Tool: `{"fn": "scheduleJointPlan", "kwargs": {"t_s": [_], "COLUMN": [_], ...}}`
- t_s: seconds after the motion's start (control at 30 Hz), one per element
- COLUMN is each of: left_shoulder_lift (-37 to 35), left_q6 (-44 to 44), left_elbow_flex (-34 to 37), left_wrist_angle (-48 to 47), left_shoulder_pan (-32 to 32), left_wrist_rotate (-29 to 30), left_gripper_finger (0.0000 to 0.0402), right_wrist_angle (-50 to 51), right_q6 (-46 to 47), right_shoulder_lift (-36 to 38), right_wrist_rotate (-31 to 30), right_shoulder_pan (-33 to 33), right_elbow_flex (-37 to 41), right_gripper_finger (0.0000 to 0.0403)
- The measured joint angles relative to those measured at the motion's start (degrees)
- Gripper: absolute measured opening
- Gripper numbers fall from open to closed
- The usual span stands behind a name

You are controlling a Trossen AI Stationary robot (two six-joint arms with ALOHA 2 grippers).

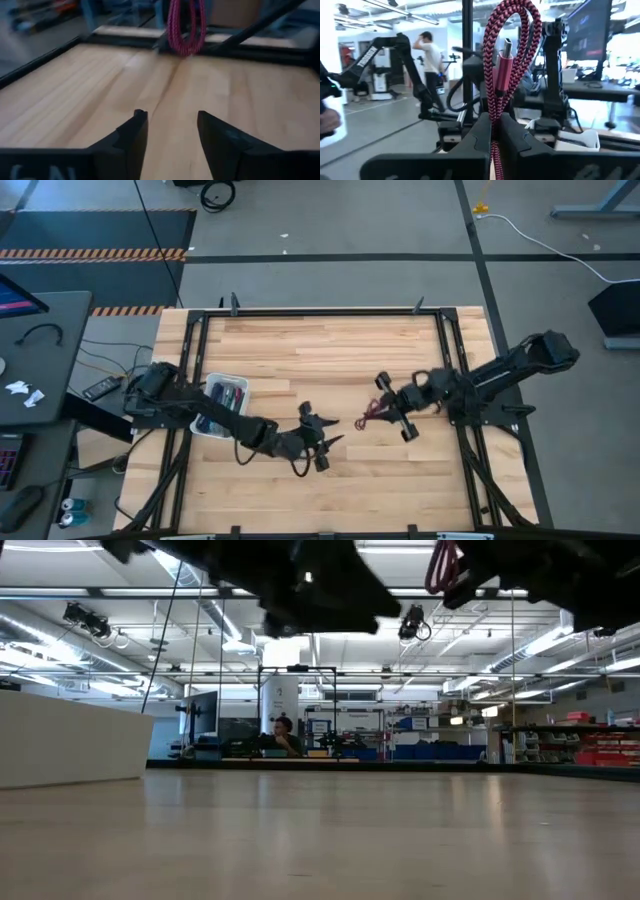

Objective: Pick and place USB-C Cables
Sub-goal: Put the pink charger cable into the white bin

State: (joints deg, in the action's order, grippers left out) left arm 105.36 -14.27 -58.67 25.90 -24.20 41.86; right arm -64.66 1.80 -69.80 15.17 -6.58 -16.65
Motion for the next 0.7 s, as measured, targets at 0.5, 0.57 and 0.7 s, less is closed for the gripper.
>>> {"fn": "scheduleJointPlan", "kwargs": {"t_s": [0.5,0.57,0.7], "left_shoulder_lift": [4.5,4.5,4.5], "left_q6": [15.7,15.8,15.7], "left_elbow_flex": [-0.5,-1.1,-2.1], "left_wrist_angle": [24.7,25.0,24.7], "left_shoulder_pan": [8.0,8.4,9.1], "left_wrist_rotate": [-20.4,-20.7,-20.8], "left_gripper_finger": [0.029,0.0278,0.0228], "right_wrist_angle": [-0.1,-0.5,-0.9], "right_q6": [-9.0,-9.0,-8.0], "right_shoulder_lift": [-2.4,-3.0,-3.4], "right_wrist_rotate": [-19.2,-21.2,-22.3], "right_shoulder_pan": [-10.2,-10.2,-10.2], "right_elbow_flex": [-0.7,-0.7,-0.7], "right_gripper_finger": [0.0014,0.0014,0.0017]}}
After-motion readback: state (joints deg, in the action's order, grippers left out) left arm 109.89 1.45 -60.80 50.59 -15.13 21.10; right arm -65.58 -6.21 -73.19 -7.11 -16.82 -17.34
